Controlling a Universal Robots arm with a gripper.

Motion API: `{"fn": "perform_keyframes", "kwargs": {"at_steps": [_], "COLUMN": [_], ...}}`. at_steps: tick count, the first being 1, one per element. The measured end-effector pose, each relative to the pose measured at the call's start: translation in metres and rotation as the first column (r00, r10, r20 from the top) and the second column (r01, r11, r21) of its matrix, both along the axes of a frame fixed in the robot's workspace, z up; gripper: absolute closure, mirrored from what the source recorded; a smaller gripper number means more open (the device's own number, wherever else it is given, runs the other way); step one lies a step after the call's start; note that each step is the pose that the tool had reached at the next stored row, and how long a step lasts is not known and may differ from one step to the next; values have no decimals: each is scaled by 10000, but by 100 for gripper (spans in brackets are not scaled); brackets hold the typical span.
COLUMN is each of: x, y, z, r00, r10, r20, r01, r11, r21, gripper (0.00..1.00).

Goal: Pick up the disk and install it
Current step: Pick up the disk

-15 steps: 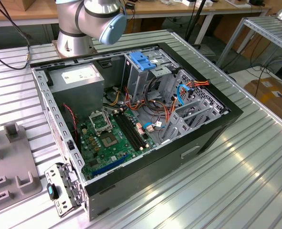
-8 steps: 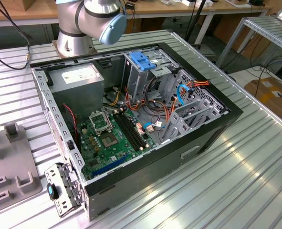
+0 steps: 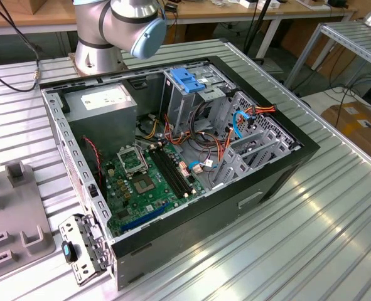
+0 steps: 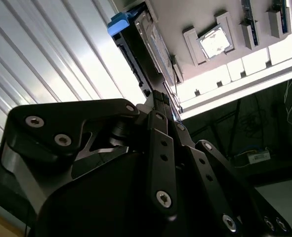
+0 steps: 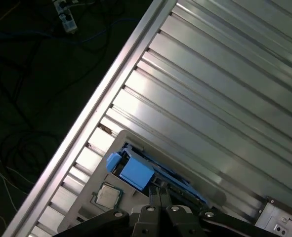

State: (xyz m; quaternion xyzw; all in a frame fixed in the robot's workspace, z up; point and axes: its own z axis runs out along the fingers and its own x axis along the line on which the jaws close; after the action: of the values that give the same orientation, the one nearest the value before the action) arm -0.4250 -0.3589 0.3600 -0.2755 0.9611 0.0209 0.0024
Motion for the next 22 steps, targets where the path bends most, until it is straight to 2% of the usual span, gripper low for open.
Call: {"fn": "perform_keyframes", "kwargs": {"at_steps": [4,5,6,8,10,12,14,15,17,18,21,22], "x": [0,0,0,0,0,0,0,0,0,0,0,0], "y": [0,0,0,0,0,0,0,0,0,0,0,0], "z": [-1,-2,-2,-4,-6,-10,-12,-14,-15,-16,-16,-16], "r00": [10000,9999,9990,9934,9872,9705,9581,9442,9309,9212,9017,8937], "r10": [59,154,457,1147,1596,2412,2864,3294,3652,3890,4323,4487], "r20": [1,2,3,2,2,2,1,1,1,1,1,1], "r01": [-59,-154,-457,-1147,-1596,-2412,-2864,-3294,-3652,-3890,-4323,-4487], "r11": [10000,9999,9990,9934,9872,9705,9581,9442,9309,9212,9017,8937], "r21": [-2,-2,-1,-2,-2,-2,-2,-2,-2,-2,-2,-2], "gripper": [89,89,89,89,89,89,89,89,89,89,89,89]}}
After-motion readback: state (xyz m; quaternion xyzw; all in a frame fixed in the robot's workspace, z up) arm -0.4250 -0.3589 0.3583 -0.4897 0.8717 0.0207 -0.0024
